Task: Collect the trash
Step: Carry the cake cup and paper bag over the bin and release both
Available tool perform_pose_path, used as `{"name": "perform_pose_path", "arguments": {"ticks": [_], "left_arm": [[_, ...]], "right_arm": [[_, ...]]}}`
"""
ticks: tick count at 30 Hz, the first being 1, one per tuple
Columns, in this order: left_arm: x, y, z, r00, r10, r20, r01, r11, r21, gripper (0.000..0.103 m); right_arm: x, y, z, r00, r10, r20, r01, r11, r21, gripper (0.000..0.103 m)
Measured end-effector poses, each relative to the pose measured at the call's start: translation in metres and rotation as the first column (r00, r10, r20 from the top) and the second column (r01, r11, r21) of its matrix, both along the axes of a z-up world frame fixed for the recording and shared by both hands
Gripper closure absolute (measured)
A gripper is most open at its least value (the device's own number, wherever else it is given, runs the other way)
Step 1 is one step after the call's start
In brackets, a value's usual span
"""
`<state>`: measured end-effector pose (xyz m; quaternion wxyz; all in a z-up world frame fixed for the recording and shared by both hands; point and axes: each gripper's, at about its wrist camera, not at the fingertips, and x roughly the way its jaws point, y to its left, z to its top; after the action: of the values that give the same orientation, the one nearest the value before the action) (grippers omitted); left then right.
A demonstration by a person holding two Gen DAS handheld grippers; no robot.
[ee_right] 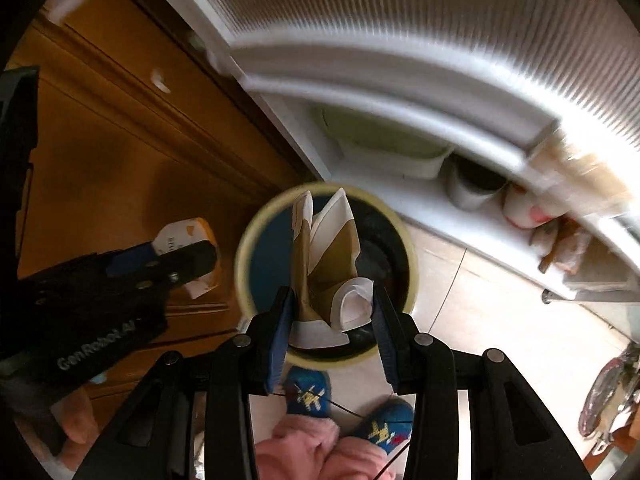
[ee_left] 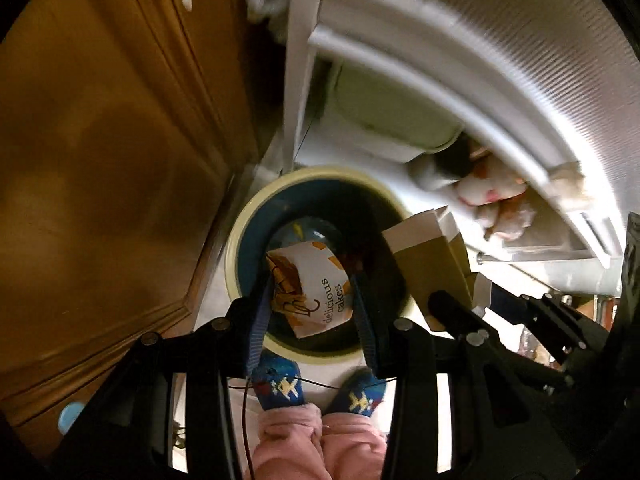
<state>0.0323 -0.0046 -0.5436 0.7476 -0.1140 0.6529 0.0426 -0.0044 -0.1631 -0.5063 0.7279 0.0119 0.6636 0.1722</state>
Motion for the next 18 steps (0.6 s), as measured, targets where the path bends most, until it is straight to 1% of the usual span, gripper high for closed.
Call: {"name": "perform_pose_path", "arguments": {"ticks": [1,3,6,7,9,10,11,12,13,14,18], "left_arm": [[0.000,0.001,-0.013,1.000,-0.007,-0.012,0.007,1.000,0.007,0.067],[-0.001,0.001,-0.029,0.999,-0.020,-0.025,0.021,1.000,0.014,0.067],[-0.002,0.000,-0.049,0.998,-0.037,-0.047,0.038,0.999,0.033,0.066],[-0.002,0.000,-0.057,0.997,-0.043,-0.063,0.045,0.998,0.035,0.065],[0.001,-0.002,-0.065,0.996,-0.048,-0.074,0.051,0.998,0.035,0.056],[0.001,-0.002,-0.066,0.996,-0.050,-0.076,0.054,0.998,0.046,0.046],[0.002,-0.001,-0.067,0.996,-0.050,-0.074,0.054,0.997,0.052,0.041],[0.003,0.001,-0.066,0.996,-0.050,-0.070,0.053,0.997,0.048,0.033],[0.004,0.002,-0.065,0.997,-0.046,-0.067,0.049,0.998,0.043,0.025],[0.005,0.004,-0.065,0.997,-0.043,-0.063,0.046,0.998,0.038,0.023],[0.007,0.007,-0.057,0.997,-0.055,-0.054,0.058,0.997,0.049,0.023]], "right_arm": [[0.000,0.001,-0.015,1.000,-0.003,-0.008,0.003,1.000,-0.007,0.064],[0.001,0.002,-0.041,1.000,-0.011,-0.029,0.011,1.000,-0.006,0.064],[0.004,0.008,-0.070,0.998,-0.030,-0.055,0.030,1.000,-0.002,0.063],[0.004,0.008,-0.076,0.997,-0.037,-0.062,0.037,0.999,0.003,0.062],[0.004,0.012,-0.088,0.996,-0.050,-0.069,0.050,0.999,-0.008,0.061],[0.003,0.012,-0.092,0.996,-0.052,-0.068,0.051,0.999,-0.011,0.057],[0.004,0.013,-0.094,0.996,-0.056,-0.065,0.055,0.998,-0.015,0.054],[0.005,0.012,-0.095,0.996,-0.066,-0.059,0.065,0.998,-0.026,0.051],[0.004,0.010,-0.092,0.996,-0.073,-0.057,0.071,0.997,-0.029,0.051],[0.005,0.007,-0.092,0.995,-0.086,-0.059,0.085,0.996,-0.028,0.051],[0.010,-0.006,-0.088,0.992,-0.113,-0.056,0.111,0.993,-0.027,0.049]]}}
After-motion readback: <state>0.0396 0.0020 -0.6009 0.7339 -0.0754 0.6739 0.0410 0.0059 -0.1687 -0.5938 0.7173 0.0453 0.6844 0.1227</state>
